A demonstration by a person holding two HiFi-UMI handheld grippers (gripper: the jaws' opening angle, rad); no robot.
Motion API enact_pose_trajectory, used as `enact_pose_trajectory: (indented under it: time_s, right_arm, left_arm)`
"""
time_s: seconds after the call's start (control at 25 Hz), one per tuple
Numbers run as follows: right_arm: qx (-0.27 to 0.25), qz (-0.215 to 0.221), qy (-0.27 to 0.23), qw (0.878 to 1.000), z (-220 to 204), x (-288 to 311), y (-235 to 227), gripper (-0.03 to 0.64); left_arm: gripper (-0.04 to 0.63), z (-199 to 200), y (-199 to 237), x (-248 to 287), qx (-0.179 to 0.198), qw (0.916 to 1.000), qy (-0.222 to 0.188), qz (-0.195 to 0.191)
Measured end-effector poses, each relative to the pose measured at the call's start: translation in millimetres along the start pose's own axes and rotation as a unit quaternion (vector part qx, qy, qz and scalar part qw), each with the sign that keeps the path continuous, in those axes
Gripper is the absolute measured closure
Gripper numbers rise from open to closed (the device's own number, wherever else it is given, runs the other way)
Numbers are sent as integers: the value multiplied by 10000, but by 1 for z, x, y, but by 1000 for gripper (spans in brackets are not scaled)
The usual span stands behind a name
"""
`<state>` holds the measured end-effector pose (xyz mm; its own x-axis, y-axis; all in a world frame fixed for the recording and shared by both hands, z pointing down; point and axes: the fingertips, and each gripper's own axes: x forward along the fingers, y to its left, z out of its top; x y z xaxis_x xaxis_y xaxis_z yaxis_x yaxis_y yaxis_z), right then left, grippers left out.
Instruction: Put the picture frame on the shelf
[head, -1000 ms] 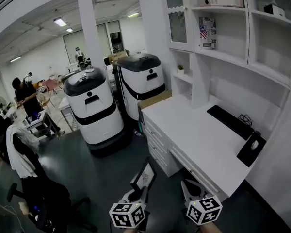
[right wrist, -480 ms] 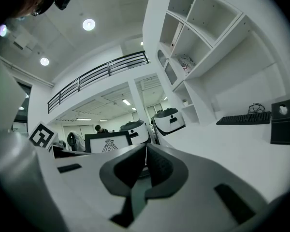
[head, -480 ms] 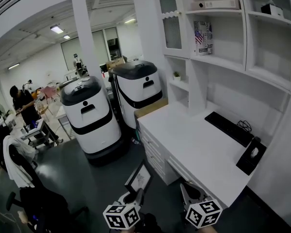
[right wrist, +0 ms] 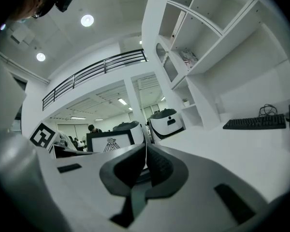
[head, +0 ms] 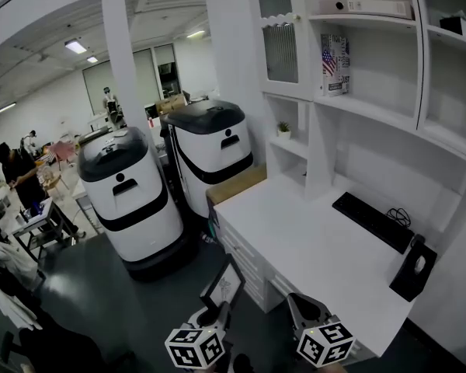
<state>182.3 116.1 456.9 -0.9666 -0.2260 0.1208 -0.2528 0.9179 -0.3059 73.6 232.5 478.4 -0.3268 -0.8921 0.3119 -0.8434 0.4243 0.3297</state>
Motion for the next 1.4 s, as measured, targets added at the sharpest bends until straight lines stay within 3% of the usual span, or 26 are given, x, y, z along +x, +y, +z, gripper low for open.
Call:
enact_pose_trajectory:
  time_s: [0.36,0.64,1.0,1.4]
  right_arm:
    - [89,-410,-80,9991,30,108,-9,615]
    - [56,-732,-151,9972,44,156,-17,615]
    - [86,-1080,-151,9940,49,183,-39,615]
    - [11,-1444,-390,9887,83,210,-103,615]
  left_arm:
    - [561,76,70,74,74,9994,-47,-343]
    - [561,104,104,116,71,9981,10,-617]
    - [561,116,116,163,115,9960,180,-873]
    - [561,146,96,243,192,9923,194,-1206]
